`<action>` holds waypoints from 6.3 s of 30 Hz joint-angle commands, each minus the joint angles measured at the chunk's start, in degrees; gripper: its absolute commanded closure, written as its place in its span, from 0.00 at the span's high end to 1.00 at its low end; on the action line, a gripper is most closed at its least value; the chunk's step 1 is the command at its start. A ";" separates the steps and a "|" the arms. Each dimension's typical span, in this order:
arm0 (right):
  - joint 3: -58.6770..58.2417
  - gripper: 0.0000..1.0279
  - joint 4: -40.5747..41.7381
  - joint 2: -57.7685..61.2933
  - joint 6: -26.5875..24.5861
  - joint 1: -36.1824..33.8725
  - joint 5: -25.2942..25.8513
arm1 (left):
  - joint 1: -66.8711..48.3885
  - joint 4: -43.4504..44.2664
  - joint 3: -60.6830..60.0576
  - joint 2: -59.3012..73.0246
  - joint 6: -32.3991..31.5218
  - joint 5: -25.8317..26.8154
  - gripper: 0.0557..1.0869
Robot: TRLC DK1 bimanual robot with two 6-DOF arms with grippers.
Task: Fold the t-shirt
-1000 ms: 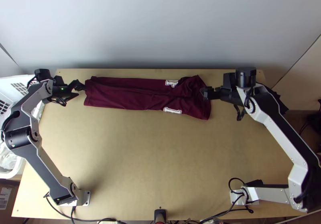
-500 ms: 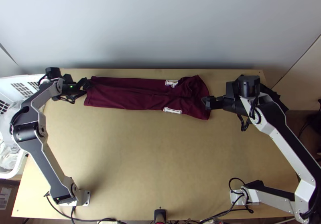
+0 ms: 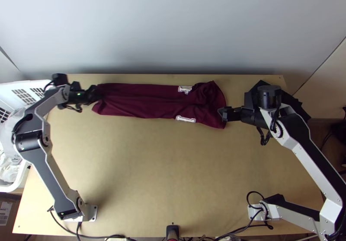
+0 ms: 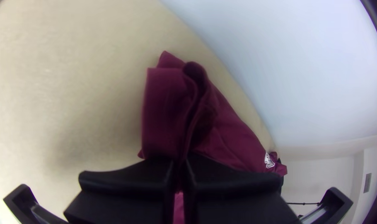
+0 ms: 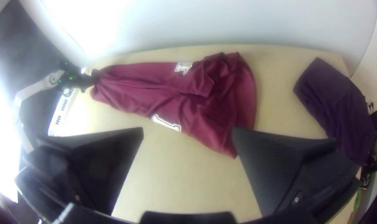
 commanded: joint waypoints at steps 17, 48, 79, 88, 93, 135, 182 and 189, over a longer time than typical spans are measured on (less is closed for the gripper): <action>-5.36 0.96 2.36 -3.41 2.22 2.02 0.01 | -2.28 -15.03 1.06 -14.66 7.26 -2.38 0.03; -16.43 0.96 8.07 -8.24 4.77 3.16 0.01 | -27.15 -17.06 14.94 -8.95 1.11 -11.61 0.03; -30.41 0.96 15.71 -13.25 6.27 0.88 0.01 | -53.43 -4.66 40.52 11.71 -13.48 -14.16 0.03; -32.43 0.96 15.80 -16.59 7.32 0.96 0.01 | -56.16 6.24 40.52 16.45 -20.51 -14.95 0.04; -32.43 0.96 15.80 -17.65 7.23 0.96 0.01 | -57.21 9.84 40.52 19.79 -20.42 -16.00 0.10; -17.75 0.96 36.63 21.11 18.66 -3.69 -11.42 | -39.98 -14.77 18.20 -16.86 1.64 -24.09 0.96; 14.77 0.03 15.80 27.35 7.94 -6.16 -7.90 | -27.68 -11.69 -8.35 -36.81 2.96 -25.67 0.95; 19.69 0.03 13.87 23.22 5.83 -12.04 -6.93 | -26.98 -10.82 -12.30 -39.01 2.78 -25.32 0.95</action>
